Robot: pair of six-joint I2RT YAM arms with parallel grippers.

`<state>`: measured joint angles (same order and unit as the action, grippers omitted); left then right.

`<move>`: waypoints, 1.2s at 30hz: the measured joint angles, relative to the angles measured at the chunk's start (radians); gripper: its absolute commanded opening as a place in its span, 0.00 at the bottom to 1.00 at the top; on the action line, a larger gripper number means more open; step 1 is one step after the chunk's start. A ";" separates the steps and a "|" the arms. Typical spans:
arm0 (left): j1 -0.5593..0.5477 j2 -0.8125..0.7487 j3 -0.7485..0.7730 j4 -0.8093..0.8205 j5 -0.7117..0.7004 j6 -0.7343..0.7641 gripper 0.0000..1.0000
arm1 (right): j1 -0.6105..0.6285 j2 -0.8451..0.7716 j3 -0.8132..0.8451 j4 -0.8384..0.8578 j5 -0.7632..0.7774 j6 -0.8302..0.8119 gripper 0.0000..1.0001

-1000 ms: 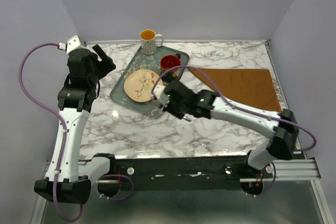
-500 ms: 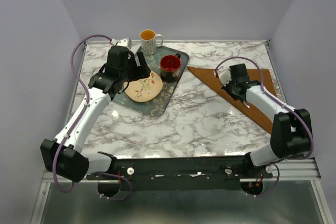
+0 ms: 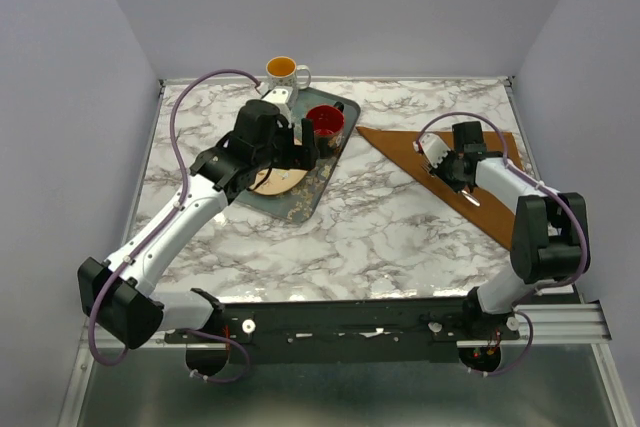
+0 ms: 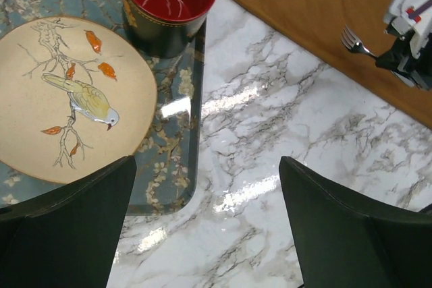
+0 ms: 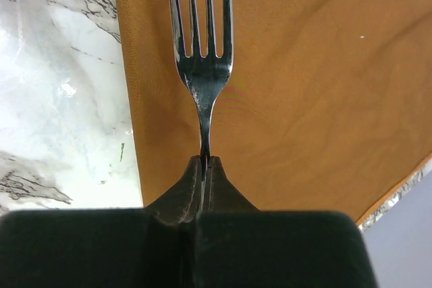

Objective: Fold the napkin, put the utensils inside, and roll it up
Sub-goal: Place the utensil onto the napkin

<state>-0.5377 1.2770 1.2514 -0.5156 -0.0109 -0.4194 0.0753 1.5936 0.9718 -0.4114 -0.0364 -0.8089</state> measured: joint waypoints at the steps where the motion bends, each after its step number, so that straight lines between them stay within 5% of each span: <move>1: -0.018 0.000 0.000 0.000 -0.005 0.012 0.98 | -0.005 0.008 0.002 0.000 -0.007 -0.009 0.01; 36: -0.095 -0.001 0.000 -0.002 -0.061 0.083 0.99 | -0.064 0.048 -0.018 -0.040 -0.085 0.018 0.01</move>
<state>-0.6327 1.2758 1.2514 -0.5175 -0.0719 -0.3363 0.0113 1.6421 0.9535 -0.4519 -0.1215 -0.7910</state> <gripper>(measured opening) 0.985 0.015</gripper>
